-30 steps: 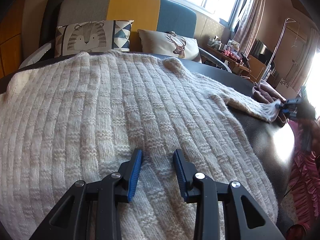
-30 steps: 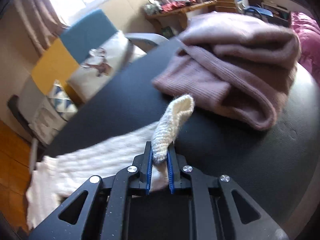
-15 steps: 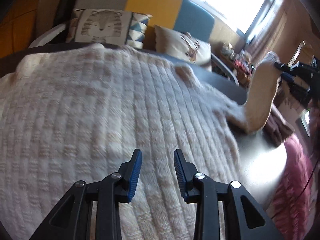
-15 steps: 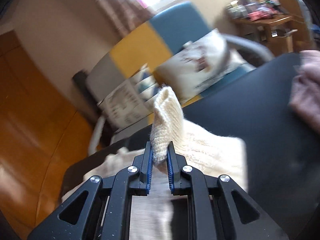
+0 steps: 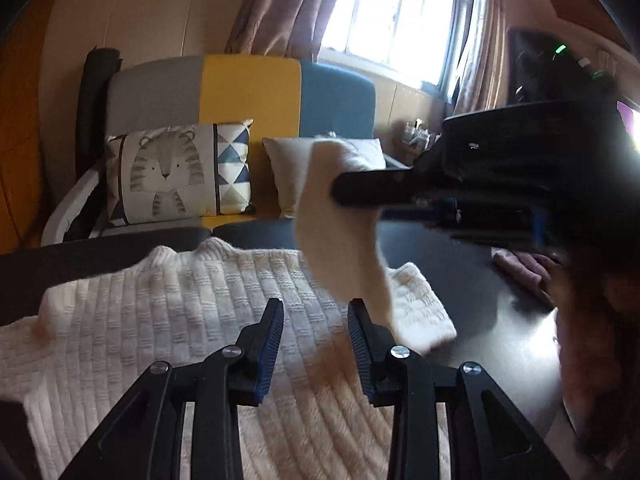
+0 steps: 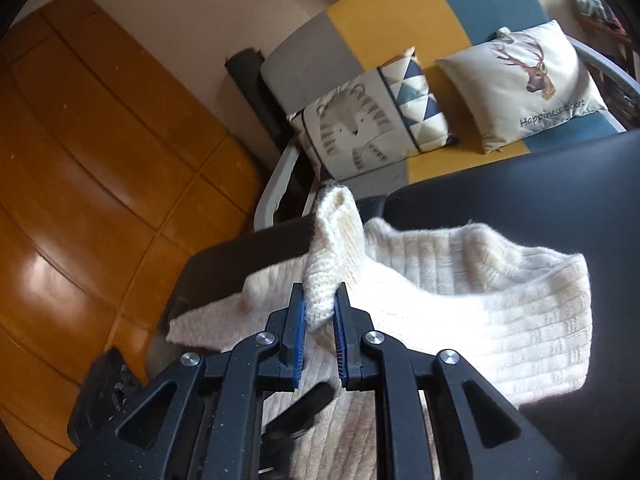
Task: Fold clothes
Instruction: 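Grasp the sweater sleeve cuff with the right gripper and lift it, then carry the lifted sleeve with the right gripper across the sweater body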
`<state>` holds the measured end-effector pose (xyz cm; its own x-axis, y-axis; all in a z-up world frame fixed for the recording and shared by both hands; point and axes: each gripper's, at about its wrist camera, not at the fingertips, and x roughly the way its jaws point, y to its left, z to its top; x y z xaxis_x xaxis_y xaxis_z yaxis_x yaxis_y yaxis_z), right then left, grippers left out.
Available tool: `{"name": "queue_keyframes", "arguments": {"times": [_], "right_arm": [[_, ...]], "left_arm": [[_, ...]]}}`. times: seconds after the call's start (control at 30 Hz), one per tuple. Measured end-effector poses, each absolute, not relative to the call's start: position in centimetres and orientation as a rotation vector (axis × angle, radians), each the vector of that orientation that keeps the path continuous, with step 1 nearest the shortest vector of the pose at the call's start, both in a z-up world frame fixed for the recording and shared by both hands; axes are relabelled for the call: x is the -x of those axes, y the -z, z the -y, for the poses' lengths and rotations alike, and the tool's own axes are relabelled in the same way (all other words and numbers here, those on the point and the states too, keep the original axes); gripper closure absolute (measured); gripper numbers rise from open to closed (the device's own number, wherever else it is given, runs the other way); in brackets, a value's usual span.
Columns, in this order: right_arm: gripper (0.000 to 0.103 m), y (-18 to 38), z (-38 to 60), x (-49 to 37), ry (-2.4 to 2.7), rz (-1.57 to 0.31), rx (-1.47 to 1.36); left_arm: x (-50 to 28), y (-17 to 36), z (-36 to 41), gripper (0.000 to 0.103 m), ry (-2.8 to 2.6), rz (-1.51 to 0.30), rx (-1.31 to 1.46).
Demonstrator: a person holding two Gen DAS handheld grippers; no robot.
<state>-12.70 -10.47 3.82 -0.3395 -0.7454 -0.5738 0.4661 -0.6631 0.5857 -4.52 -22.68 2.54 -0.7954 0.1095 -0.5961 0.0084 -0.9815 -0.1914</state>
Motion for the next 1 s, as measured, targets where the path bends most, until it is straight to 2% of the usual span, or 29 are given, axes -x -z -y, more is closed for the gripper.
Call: {"name": "queue_keyframes", "arguments": {"times": [0.1, 0.37, 0.57, 0.77, 0.83, 1.0], "right_arm": [[0.089, -3.6, 10.7, 12.1, 2.036, 0.386, -1.121], [0.089, -3.0, 11.0, 12.6, 2.035, 0.386, -1.134], [0.089, -2.9, 11.8, 12.1, 1.993, 0.367, -1.137], [0.089, -2.7, 12.2, 11.3, 1.977, 0.364, -1.128], [0.089, -2.6, 12.3, 11.2, 1.967, 0.370, -1.125], [0.085, -2.4, 11.1, 11.3, 1.943, 0.457, -1.101]], "left_arm": [[5.5, -2.0, 22.9, 0.069, -2.883, 0.375, 1.003], [3.0, -3.1, 22.3, 0.069, -2.815, 0.378, 0.822], [4.4, -2.9, 21.9, 0.069, -2.903, 0.262, 0.924], [4.7, -2.8, 22.7, 0.069, -2.989, 0.345, 0.930], [4.4, -2.7, 22.7, 0.084, -2.987, 0.349, 0.883], [4.6, -2.4, 23.1, 0.091, -2.985, 0.339, 0.794]]}}
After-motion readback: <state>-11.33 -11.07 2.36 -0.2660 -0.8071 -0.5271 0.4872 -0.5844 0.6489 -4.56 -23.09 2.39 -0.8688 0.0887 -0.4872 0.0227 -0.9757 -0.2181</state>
